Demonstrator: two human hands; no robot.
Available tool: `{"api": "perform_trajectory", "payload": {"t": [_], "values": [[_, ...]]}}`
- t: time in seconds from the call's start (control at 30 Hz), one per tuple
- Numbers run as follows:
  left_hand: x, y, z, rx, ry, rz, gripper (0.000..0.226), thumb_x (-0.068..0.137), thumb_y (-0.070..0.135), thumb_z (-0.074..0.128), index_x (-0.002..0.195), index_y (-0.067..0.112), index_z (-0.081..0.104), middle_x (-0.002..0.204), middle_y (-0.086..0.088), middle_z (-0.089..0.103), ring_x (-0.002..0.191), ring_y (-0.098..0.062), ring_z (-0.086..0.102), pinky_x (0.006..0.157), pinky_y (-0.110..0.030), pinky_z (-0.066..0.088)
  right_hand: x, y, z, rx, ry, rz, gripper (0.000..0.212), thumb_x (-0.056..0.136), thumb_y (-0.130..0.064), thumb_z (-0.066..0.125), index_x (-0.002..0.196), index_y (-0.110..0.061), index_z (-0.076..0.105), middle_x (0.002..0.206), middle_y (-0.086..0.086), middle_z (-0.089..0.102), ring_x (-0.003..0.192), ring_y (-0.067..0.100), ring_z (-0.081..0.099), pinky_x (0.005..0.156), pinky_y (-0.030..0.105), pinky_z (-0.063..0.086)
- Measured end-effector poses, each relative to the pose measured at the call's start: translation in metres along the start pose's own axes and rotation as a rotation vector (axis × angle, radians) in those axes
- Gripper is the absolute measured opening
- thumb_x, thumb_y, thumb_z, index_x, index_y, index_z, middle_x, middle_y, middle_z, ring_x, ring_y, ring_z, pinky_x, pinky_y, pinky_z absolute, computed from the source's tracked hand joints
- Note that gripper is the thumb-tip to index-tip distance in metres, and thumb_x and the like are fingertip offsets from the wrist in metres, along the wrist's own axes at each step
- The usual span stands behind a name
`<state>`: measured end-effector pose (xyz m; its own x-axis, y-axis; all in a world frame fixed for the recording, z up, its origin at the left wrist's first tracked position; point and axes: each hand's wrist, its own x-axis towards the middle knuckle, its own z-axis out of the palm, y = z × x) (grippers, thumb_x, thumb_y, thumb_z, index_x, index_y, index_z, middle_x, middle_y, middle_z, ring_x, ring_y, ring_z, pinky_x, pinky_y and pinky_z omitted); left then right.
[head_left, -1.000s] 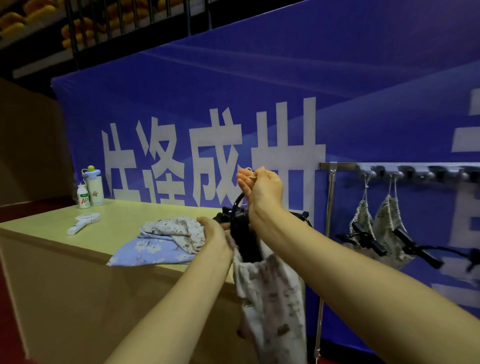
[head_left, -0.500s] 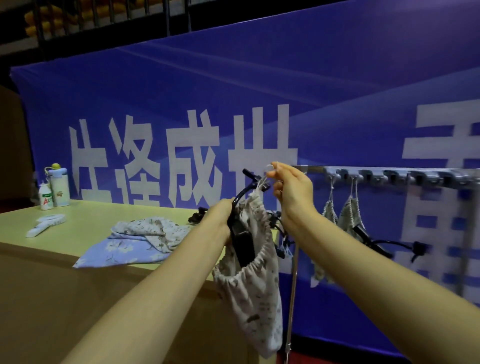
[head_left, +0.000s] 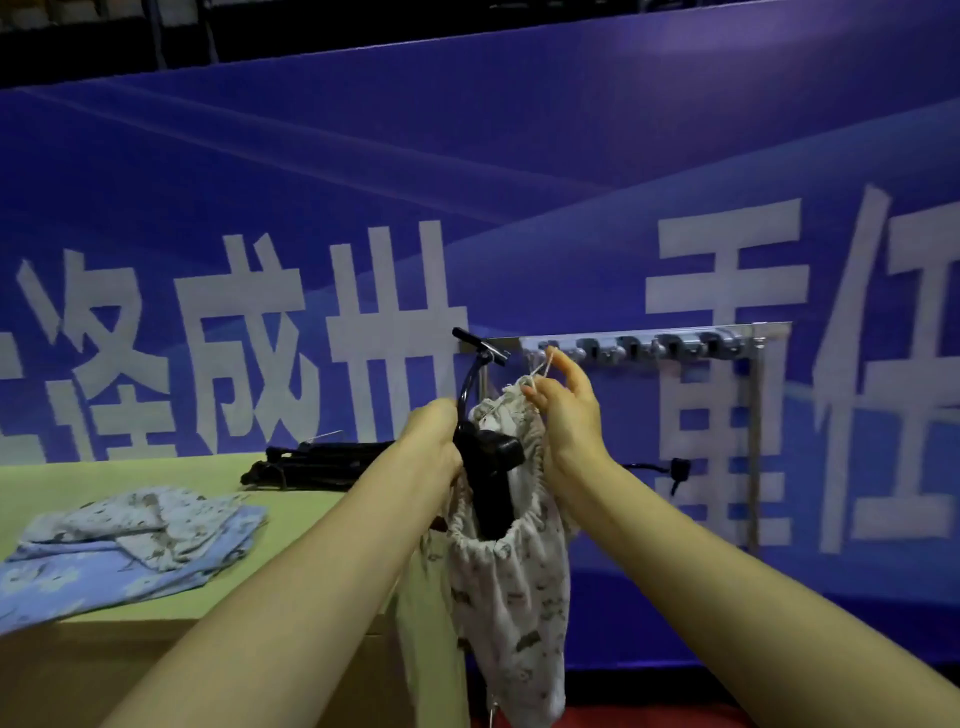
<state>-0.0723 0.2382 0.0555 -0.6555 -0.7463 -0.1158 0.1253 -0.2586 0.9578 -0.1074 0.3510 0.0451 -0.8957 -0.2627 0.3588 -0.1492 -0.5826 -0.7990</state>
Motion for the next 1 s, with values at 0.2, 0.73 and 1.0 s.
{"api": "perform_trajectory", "payload": {"t": [0.2,0.73,1.0], "values": [[0.007,-0.02,0.067,0.06,-0.098,-0.004,0.023,0.097,0.013,0.038,0.085,0.002,0.055,0.062,-0.008,0.036,0.052,-0.02,0.036,0.044,-0.026,0.036,0.038,-0.003,-0.057,0.0,0.063,0.089,0.062,0.088,-0.027,0.064,0.143,-0.029,0.035,0.131,0.003,0.053,0.1,0.011,0.055,0.083,0.027,0.043],[0.116,-0.096,0.195,0.009,-0.11,-0.119,0.065,0.084,0.04,0.054,0.142,0.013,0.044,0.145,-0.014,0.046,0.102,-0.03,0.066,0.059,-0.035,0.058,0.141,0.015,-0.171,-0.109,0.139,0.123,0.054,0.088,0.002,0.06,0.139,-0.012,0.046,0.1,0.004,0.056,0.089,0.021,0.061,0.081,0.037,0.05],[0.114,-0.1,0.222,0.093,-0.162,-0.103,0.045,0.097,0.015,0.038,0.138,-0.002,0.045,0.084,-0.011,0.049,0.053,-0.021,0.041,0.046,-0.028,0.037,0.185,0.026,-0.209,-0.1,0.201,0.139,0.019,0.089,0.006,0.055,0.104,-0.005,0.062,0.087,0.008,0.063,0.072,0.017,0.061,0.056,0.02,0.053]]}}
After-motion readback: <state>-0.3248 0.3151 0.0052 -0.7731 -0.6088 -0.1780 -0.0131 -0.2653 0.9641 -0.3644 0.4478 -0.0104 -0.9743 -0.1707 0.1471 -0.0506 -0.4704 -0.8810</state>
